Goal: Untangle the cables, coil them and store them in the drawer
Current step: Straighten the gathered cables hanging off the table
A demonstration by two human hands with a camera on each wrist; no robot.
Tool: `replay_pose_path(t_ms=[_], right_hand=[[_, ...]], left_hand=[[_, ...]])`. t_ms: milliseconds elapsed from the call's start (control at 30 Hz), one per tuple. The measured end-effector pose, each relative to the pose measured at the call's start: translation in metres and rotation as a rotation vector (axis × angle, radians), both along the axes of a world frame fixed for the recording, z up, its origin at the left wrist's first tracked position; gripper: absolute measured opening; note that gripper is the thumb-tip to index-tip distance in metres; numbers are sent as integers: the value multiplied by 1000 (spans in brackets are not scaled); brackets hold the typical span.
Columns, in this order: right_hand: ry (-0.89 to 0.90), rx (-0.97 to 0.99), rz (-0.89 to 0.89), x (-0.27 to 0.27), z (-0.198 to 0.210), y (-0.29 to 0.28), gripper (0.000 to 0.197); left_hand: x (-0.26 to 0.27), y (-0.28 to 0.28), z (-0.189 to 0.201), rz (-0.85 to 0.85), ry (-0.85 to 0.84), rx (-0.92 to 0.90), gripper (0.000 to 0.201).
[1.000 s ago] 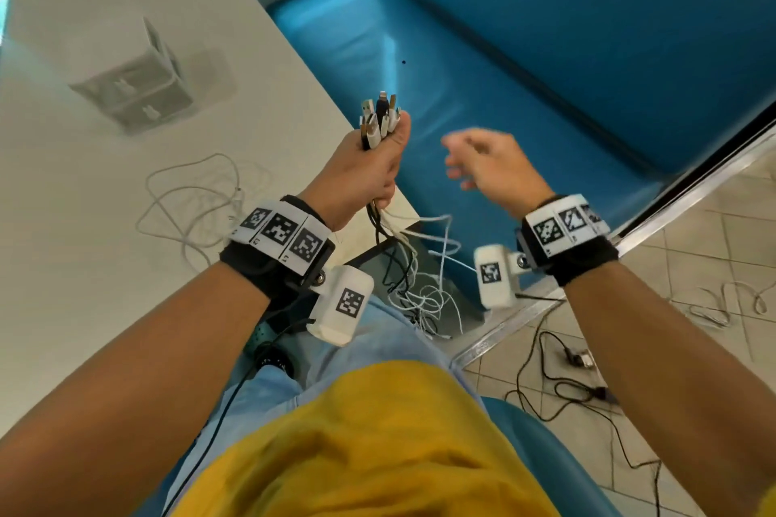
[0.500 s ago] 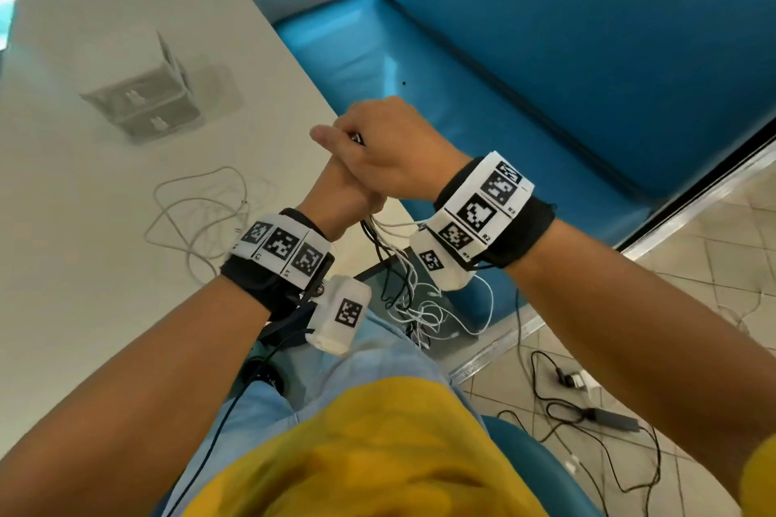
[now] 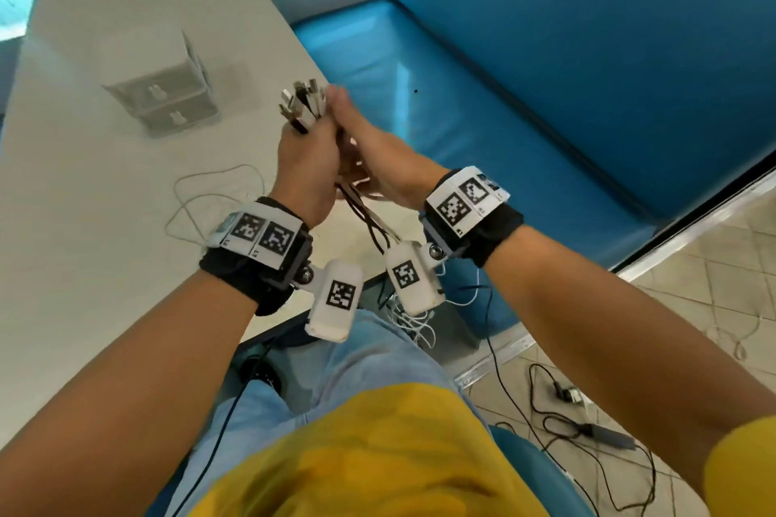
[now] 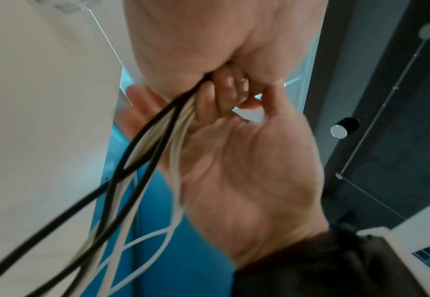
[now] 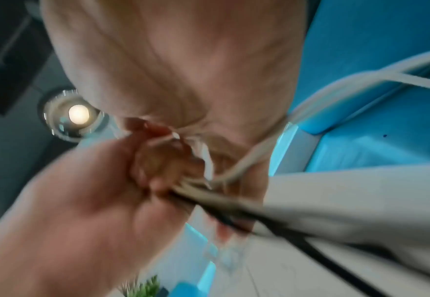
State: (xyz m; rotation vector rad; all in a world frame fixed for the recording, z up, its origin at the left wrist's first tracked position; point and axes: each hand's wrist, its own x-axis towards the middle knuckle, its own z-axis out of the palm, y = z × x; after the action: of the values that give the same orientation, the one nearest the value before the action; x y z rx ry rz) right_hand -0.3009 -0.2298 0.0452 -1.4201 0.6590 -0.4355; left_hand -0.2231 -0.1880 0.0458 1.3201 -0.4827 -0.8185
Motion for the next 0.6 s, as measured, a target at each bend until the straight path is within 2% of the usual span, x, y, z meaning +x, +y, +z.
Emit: replay_pose_path(t_ms=[67, 133, 233, 367, 500, 600], right_hand=[[48, -5, 92, 15, -13, 4, 84], [43, -28, 141, 29, -25, 3, 93], [126, -34, 150, 44, -48, 7, 86], [199, -115, 145, 71, -72, 21, 83], [253, -201, 217, 93, -75, 34, 81], [227, -33, 350, 98, -57, 41, 67]], left_hand=[[11, 2, -1, 94, 33, 16, 28], [26, 5, 2, 115, 76, -15, 35], [58, 13, 20, 65, 177, -151, 43], [97, 34, 27, 63, 293, -175, 43], [121, 60, 13, 81, 235, -138, 42], [144, 80, 4, 129, 132, -112, 43]])
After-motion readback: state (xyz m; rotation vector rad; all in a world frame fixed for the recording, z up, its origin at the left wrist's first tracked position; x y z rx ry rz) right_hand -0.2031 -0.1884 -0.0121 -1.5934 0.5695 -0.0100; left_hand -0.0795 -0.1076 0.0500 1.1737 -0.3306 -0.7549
